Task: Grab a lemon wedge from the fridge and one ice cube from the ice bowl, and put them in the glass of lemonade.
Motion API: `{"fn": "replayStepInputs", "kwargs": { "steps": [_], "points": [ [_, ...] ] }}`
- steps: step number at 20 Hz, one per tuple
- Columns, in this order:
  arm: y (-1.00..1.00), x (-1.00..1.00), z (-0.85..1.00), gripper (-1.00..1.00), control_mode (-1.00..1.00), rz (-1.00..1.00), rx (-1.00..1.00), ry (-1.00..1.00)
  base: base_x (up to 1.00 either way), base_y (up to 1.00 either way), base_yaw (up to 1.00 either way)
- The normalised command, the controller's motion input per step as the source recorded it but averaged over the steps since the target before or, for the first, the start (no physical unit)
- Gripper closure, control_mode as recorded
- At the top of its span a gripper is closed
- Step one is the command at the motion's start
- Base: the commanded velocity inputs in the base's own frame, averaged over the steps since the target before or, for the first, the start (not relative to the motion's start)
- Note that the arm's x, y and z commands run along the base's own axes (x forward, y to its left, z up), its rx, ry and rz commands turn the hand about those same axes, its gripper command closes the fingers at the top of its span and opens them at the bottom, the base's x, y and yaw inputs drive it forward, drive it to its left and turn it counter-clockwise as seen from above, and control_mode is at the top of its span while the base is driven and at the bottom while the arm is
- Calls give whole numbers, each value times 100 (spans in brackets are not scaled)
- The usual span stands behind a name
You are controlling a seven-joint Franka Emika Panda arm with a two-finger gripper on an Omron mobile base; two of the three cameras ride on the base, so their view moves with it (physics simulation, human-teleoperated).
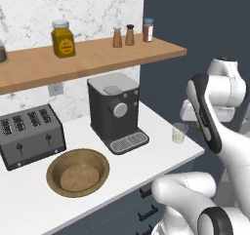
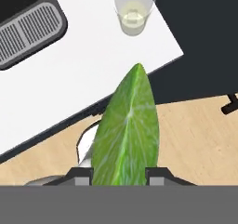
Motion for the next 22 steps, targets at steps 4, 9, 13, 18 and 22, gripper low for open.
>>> {"fn": "replayStepInputs", "kwargs": {
  "steps": [4, 9, 13, 18, 22],
  "points": [
    [0, 100, -37, 100, -100, -19, 0, 0, 0, 0, 0],
    [0, 88, -40, 100, -100, -11, 0, -3, 0, 0, 0],
    [-8, 20, -27, 100, -100, -1, 0, -1, 0, 0, 0],
    [-7, 23, -29, 100, -100, 0, 0, 0, 0, 0, 0],
    [-15, 25, -16, 100, -100, 0, 0, 0, 0, 0, 0]
  ]
}}
